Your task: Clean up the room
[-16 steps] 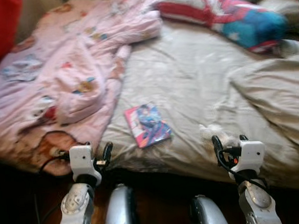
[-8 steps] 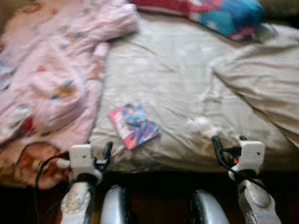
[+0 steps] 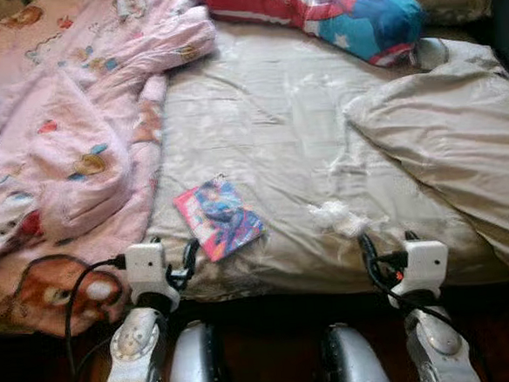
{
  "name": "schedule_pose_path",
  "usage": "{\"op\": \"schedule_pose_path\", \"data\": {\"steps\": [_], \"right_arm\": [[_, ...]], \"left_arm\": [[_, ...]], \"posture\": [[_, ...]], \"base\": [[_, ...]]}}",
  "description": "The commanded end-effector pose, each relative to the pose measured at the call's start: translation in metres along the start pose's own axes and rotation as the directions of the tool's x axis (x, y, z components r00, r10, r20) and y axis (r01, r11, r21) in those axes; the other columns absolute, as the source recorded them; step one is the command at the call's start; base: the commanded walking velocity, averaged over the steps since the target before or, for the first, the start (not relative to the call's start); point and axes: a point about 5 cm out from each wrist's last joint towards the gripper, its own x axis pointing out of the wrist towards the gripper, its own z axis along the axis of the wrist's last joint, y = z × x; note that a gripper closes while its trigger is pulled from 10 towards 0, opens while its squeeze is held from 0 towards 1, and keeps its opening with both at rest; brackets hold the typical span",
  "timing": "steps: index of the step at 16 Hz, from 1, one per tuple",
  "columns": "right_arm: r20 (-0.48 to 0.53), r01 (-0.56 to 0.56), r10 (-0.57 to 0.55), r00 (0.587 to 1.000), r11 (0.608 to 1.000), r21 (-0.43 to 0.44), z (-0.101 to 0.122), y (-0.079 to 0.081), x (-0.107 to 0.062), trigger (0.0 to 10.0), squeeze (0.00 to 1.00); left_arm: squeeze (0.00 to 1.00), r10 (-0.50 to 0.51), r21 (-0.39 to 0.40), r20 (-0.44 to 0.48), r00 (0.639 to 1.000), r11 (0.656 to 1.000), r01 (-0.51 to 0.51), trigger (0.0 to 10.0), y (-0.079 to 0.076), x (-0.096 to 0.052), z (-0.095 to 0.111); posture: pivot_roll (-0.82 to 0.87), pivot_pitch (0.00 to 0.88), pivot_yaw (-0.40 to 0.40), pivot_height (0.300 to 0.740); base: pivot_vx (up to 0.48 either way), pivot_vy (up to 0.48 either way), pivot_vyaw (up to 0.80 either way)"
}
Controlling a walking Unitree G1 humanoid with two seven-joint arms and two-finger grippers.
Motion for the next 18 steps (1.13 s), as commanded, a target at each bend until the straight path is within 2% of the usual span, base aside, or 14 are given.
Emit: {"op": "schedule_pose_path", "data": {"steps": [1, 8, 10, 15, 18], "right_arm": [[-0.003, -0.008, 0.008, 1.000, 1.000, -0.001, -0.0015, 0.0016, -0.0022, 10.0, 0.00], [-0.023, 0.043, -0.042, 0.999, 0.998, 0.043, -0.0038, -0.0036, -0.0010, 10.0, 0.00], [-0.026, 0.050, -0.048, 0.999, 0.997, 0.063, -0.0048, -0.0036, -0.0012, 10.0, 0.00], [-0.011, 0.054, -0.053, 0.999, 0.997, 0.050, -0.0026, -0.0040, -0.0006, 10.0, 0.00], [-0.056, 0.071, -0.069, 0.996, 0.997, 0.032, -0.0069, -0.0084, 0.0029, 10.0, 0.00]], "left_arm": [[0.00, 0.012, 0.002, -0.026, 1.000, 1.000, -0.012, 10.0, 0.0030, -0.0047, -0.0048], [0.00, 0.009, 0.002, -0.027, 1.000, 1.000, -0.009, 10.0, 0.0023, -0.0047, -0.0048], [0.00, 0.010, 0.001, -0.027, 1.000, 1.000, -0.009, 10.0, 0.0022, -0.0049, -0.0049], [0.00, 0.013, 0.002, -0.026, 1.000, 1.000, -0.013, 10.0, 0.0030, -0.0054, -0.0053], [0.00, 0.006, -0.003, -0.025, 1.000, 1.000, -0.006, 10.0, 0.0019, -0.0063, -0.0050]], "posture": [[0.04, 0.217, -0.036, 0.609], [0.04, 0.220, -0.034, 0.609], [0.04, 0.220, -0.035, 0.609], [0.04, 0.219, -0.035, 0.609], [0.04, 0.228, -0.032, 0.609]], "base": [[0.247, 0.000, 0.67], [0.258, 0.000, 0.00], [0.262, 0.000, -0.67], [0.266, 0.000, 0.00], [0.000, 0.000, 0.00]]}}
